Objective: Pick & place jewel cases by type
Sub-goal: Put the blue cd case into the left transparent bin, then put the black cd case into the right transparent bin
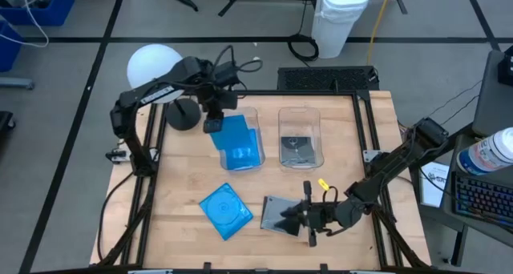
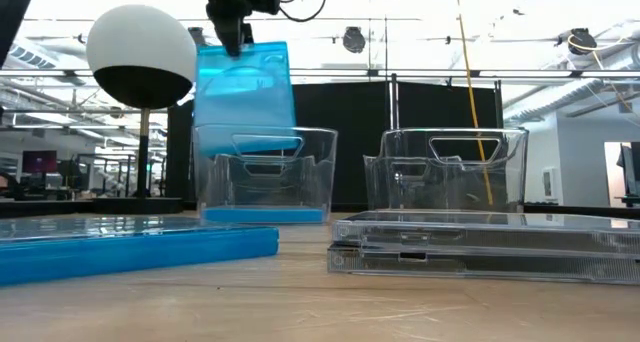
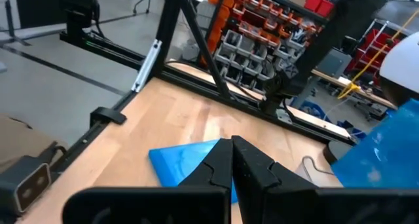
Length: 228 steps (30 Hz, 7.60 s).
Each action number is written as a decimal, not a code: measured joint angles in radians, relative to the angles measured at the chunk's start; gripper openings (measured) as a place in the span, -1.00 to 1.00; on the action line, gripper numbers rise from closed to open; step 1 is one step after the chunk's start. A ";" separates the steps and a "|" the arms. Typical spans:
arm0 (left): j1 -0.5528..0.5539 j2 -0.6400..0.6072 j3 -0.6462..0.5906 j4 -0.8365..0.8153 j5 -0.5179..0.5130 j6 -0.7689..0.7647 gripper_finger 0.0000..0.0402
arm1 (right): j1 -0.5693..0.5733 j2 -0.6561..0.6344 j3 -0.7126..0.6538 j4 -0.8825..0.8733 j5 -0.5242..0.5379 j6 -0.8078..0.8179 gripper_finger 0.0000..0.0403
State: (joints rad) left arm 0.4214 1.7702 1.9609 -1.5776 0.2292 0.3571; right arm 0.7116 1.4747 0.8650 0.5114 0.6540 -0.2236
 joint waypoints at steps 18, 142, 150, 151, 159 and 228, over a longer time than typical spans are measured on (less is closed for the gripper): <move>0.037 0.061 0.046 0.016 0.091 0.087 -0.76 | 0.010 -0.015 0.000 -0.040 0.000 -0.032 -1.00; -0.907 0.117 -0.905 1.702 -0.423 -0.245 -0.96 | 0.011 -0.041 0.001 -0.550 0.103 0.608 -1.00; -0.863 0.216 -0.769 1.554 -0.498 -0.262 -0.92 | 0.136 -0.094 0.002 -0.833 0.019 1.012 -1.00; -0.857 0.221 -0.763 1.551 -0.495 -0.261 -0.92 | 0.146 -0.091 0.002 -0.879 -0.002 1.068 -1.00; -0.806 0.220 -0.758 1.507 -0.460 -0.306 -0.93 | 0.195 -0.042 0.002 -0.983 -0.118 1.283 -1.00; -0.797 0.171 -0.760 1.423 -0.474 -0.102 -0.98 | 0.056 -0.092 0.000 -1.203 -0.258 1.490 -0.23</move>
State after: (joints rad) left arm -0.3756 1.9416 1.2008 -0.1546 -0.2449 0.2554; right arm 0.7676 1.3822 0.8650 -0.6914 0.3958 1.2662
